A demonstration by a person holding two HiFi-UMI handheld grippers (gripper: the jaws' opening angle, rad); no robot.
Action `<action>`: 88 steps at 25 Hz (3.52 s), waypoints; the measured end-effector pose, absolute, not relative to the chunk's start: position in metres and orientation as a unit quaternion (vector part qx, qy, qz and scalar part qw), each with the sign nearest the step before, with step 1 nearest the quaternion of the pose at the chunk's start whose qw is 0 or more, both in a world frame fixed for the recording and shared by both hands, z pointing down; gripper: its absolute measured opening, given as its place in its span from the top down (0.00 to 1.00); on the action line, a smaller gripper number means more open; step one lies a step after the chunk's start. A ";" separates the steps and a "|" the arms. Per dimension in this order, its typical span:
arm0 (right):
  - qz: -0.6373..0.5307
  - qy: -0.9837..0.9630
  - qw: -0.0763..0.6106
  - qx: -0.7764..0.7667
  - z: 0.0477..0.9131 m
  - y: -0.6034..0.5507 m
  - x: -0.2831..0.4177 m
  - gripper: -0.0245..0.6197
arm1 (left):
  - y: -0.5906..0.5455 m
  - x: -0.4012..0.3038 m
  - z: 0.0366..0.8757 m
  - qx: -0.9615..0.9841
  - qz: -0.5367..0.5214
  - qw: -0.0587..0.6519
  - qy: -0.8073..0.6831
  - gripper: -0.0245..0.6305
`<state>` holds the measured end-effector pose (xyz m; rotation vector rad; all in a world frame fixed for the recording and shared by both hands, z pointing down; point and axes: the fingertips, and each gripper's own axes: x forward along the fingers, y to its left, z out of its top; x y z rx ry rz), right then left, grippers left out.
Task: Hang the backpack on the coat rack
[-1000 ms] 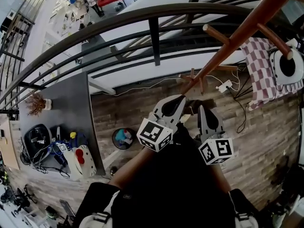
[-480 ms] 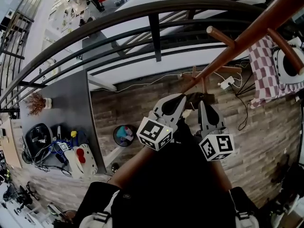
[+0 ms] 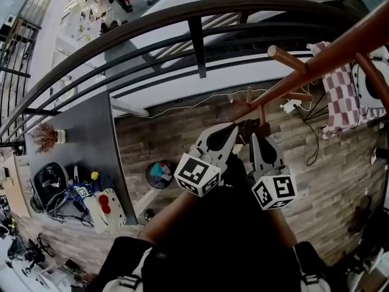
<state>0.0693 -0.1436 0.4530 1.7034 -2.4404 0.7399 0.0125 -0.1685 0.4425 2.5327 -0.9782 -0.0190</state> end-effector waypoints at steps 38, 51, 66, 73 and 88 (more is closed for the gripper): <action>0.274 -0.791 0.059 0.543 0.488 -0.156 0.053 0.92 | -0.194 0.012 0.457 0.908 0.001 0.231 -0.351 0.95; 0.275 -0.784 0.073 0.551 0.506 -0.160 0.064 0.92 | -0.197 0.019 0.460 0.908 0.003 0.236 -0.345 0.95; 0.273 -0.781 0.089 0.554 0.526 -0.171 0.072 0.92 | -0.205 0.020 0.465 0.906 0.003 0.242 -0.348 0.95; 0.271 -0.781 0.092 0.555 0.531 -0.177 0.075 0.92 | -0.207 0.022 0.467 0.904 0.003 0.244 -0.351 0.95; 0.272 -0.780 0.100 0.555 0.540 -0.185 0.076 0.92 | -0.211 0.020 0.469 0.900 0.000 0.248 -0.358 0.95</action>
